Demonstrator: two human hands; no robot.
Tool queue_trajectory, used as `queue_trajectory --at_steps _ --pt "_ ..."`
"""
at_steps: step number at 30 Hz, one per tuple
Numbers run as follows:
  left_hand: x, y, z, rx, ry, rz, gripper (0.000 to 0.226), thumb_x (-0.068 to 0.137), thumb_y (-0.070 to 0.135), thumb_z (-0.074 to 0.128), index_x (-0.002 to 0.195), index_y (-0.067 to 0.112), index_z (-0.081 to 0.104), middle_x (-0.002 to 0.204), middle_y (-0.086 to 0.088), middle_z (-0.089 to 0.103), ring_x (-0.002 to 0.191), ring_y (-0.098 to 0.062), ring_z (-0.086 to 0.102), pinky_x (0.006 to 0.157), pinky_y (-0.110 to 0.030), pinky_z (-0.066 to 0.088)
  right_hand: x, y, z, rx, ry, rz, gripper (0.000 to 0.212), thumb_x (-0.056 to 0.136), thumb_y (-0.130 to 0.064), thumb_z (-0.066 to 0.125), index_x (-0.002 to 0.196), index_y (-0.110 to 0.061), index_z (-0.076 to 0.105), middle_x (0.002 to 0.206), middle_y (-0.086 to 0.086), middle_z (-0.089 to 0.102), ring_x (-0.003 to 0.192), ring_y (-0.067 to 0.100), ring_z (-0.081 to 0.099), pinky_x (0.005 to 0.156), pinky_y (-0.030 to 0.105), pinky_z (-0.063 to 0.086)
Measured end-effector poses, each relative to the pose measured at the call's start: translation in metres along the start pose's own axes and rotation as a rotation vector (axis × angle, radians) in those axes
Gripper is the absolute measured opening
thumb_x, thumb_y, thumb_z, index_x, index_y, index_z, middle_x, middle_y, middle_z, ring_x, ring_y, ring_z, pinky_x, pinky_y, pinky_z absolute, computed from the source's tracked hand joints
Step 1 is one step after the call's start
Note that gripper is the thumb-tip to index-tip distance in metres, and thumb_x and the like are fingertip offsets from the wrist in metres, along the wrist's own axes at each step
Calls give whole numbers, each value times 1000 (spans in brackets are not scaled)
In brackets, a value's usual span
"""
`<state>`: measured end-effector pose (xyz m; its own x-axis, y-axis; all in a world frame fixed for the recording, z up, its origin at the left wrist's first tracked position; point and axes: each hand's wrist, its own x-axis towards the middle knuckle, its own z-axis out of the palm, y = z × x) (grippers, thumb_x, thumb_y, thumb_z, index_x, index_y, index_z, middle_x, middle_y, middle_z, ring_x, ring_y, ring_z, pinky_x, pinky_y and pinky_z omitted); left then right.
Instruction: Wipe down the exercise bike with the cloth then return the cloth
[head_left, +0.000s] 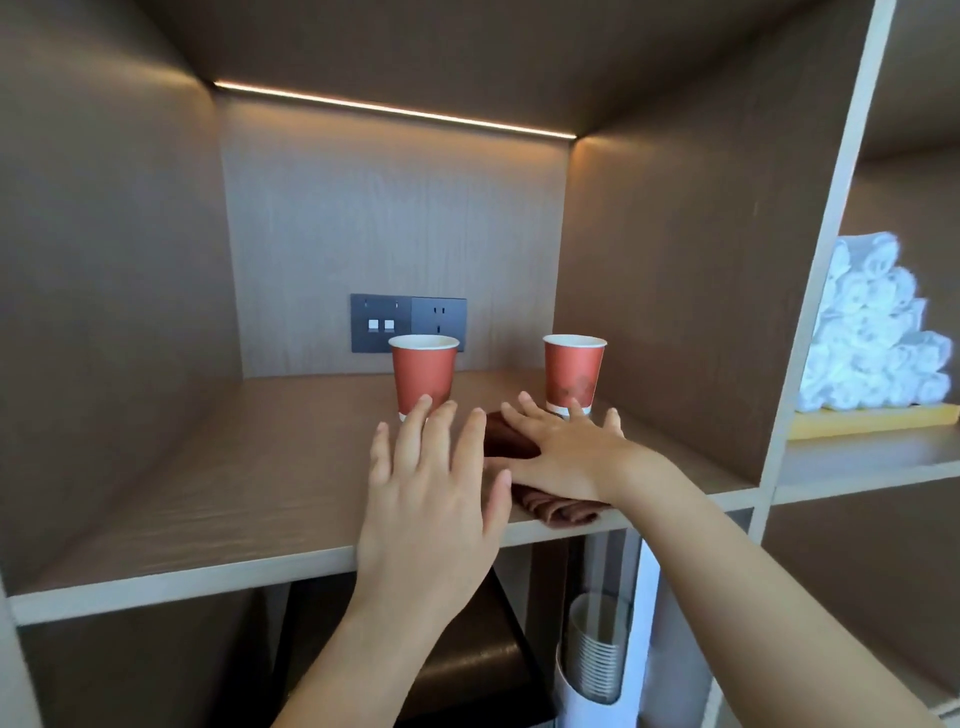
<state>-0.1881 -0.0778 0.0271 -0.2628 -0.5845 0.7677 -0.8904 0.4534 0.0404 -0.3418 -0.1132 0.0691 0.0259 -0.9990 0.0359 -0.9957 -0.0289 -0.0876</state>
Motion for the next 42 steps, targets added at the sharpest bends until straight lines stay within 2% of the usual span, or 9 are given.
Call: queue_trajectory --at_steps 2,6,7,10,16,21,39,42 --pt "-1 1 -1 10 -24 -24 54 86 41 30 119 9 58 123 -17 59 121 -34 48 98 -54 36 -5 1 -1 41 38 -43 78 77 -76 29 143 -41 4 155 -13 -8 142 30 -11 107 61 -10" --pt "-3 -1 0 23 -35 -19 55 86 42 30 120 9 58 124 -17 59 121 -34 48 98 -54 36 -29 12 1 200 370 -207 67 83 -62 41 142 -38 20 154 -16 8 143 21 4 111 55 4" --pt "-3 -1 1 28 -26 -10 55 86 42 30 120 9 58 124 -17 59 121 -35 48 97 -55 36 -36 15 2 200 374 -253 67 82 -63 39 142 -40 20 153 -19 10 143 17 4 112 53 7" --pt "-2 3 4 37 4 21 53 86 36 30 119 7 59 123 -19 59 119 -37 50 96 -58 36 -47 16 9 138 239 -286 65 80 -70 26 139 -48 16 151 -25 11 142 9 2 115 49 13" --pt "4 23 12 21 -7 39 51 86 32 30 120 7 59 126 -18 57 121 -37 48 97 -59 34 -39 21 8 94 193 -195 53 90 -58 24 140 -48 11 152 -25 6 143 10 1 112 53 4" --pt "11 39 17 34 -59 66 57 89 41 25 127 9 52 133 -17 51 126 -36 42 100 -57 32 -32 46 6 96 190 -114 51 92 -56 26 140 -48 12 152 -24 7 143 13 2 111 55 2" --pt "8 41 21 34 -33 35 59 86 46 29 121 7 58 127 -19 56 122 -37 47 96 -57 37 -9 87 8 74 283 57 52 90 -55 33 140 -45 21 153 -18 17 142 16 15 113 45 16" --pt "5 37 22 52 6 43 58 86 45 30 119 7 60 125 -19 57 119 -36 49 95 -56 37 -11 85 11 64 387 52 51 90 -54 35 139 -40 29 151 -13 26 139 16 23 112 45 21"
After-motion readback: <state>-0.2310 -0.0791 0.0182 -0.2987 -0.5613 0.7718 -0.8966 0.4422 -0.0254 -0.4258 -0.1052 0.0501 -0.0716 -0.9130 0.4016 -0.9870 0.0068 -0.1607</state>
